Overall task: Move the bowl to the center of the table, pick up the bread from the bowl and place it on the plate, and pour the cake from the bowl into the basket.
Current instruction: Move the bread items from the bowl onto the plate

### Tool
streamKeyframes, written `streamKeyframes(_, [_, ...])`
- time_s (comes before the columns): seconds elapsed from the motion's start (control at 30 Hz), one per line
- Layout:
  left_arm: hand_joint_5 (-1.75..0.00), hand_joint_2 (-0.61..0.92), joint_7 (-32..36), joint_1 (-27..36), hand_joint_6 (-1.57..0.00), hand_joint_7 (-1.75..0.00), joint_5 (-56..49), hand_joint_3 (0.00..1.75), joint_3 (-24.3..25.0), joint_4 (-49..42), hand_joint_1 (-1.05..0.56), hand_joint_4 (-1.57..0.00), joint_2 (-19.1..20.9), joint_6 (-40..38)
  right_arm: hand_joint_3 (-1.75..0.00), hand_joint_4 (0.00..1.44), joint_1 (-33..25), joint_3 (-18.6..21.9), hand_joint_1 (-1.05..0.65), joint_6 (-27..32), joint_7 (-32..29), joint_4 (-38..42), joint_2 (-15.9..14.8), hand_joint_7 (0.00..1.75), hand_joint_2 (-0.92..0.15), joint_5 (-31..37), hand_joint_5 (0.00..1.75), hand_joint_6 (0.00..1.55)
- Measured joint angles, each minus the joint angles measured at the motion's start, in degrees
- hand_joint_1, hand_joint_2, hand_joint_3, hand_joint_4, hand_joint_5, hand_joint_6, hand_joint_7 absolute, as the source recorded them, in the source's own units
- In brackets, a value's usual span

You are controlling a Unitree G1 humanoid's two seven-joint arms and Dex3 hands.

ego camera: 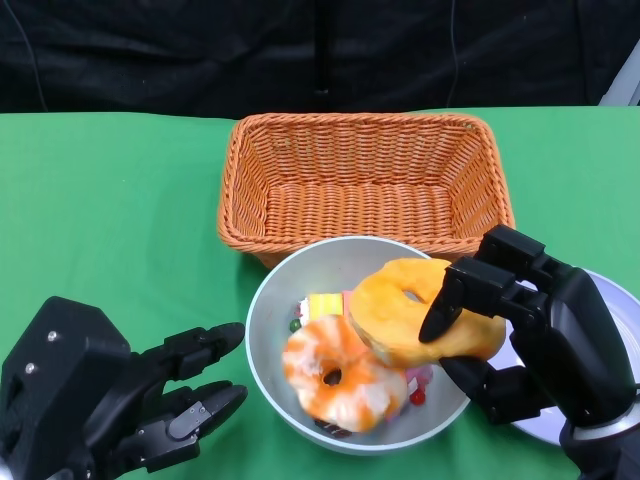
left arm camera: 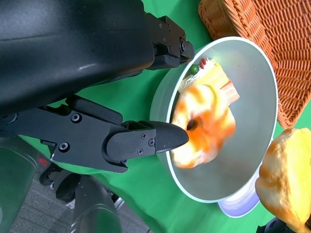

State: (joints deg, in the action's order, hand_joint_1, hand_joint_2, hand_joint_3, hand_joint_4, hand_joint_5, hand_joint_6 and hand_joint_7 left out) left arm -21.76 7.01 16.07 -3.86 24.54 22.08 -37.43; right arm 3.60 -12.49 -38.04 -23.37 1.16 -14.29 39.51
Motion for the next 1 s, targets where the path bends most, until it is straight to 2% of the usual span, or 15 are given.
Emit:
streamKeyframes(0.1, [-0.17,0.92,0.01,0.72,-0.20,-0.03,0.00,0.44,1.10,0.84,-0.51,-0.21,0.13,0.03,-1.74,1.07,-1.29,3.53,-0.12,0.12,0.82,-3.59,-0.92,1.59,-0.01,-1.68,1.75,0.91])
streamKeyframes(0.2, [-0.18,0.92,0.01,0.85,-0.21,-0.03,-0.09,0.44,1.77,1.07,-0.52,-0.21,0.15,0.33,-1.75,1.06,-1.83,7.23,-0.10,0.64,1.86,-4.66,-3.10,1.58,-0.02,-3.24,1.75,0.91])
streamKeyframes(0.5, [-0.20,0.92,0.03,1.68,-0.22,-0.03,-0.43,0.43,1.96,1.79,-0.51,-0.21,0.12,2.00,-1.75,1.06,-5.87,13.21,-0.03,6.31,3.44,-6.56,-4.91,1.57,0.01,-2.00,1.75,0.93])
streamKeyframes(0.77, [-0.20,0.92,0.05,2.04,-0.21,-0.02,0.14,0.44,2.71,2.08,-0.48,-0.16,-0.31,1.82,-1.75,1.05,-7.14,13.55,-0.02,9.35,5.61,-6.79,-5.57,1.54,0.02,-2.02,1.75,0.93])
streamKeyframes(0.9, [-0.22,0.92,0.06,2.04,-0.23,-0.03,0.05,0.42,2.71,2.09,-0.50,-0.18,-0.56,1.78,-1.64,1.03,-6.99,13.03,0.00,11.28,5.97,-4.66,-5.65,1.50,-0.07,-0.63,1.75,0.94])
streamKeyframes(0.93, [-0.22,0.92,0.06,2.05,-0.23,-0.03,0.02,0.42,2.71,2.09,-0.50,-0.18,-0.57,1.80,-1.62,1.02,-6.98,12.80,0.01,11.82,6.26,-4.05,-5.73,1.47,-0.08,-0.30,1.74,0.94])
streamKeyframes(1.0, [-0.23,0.92,0.06,2.07,-0.23,-0.02,-0.04,0.42,2.69,2.08,-0.50,-0.18,-0.59,1.86,-1.55,1.00,-6.68,11.98,0.02,12.59,7.12,-2.86,-6.03,1.26,-0.12,0.26,1.66,0.99])
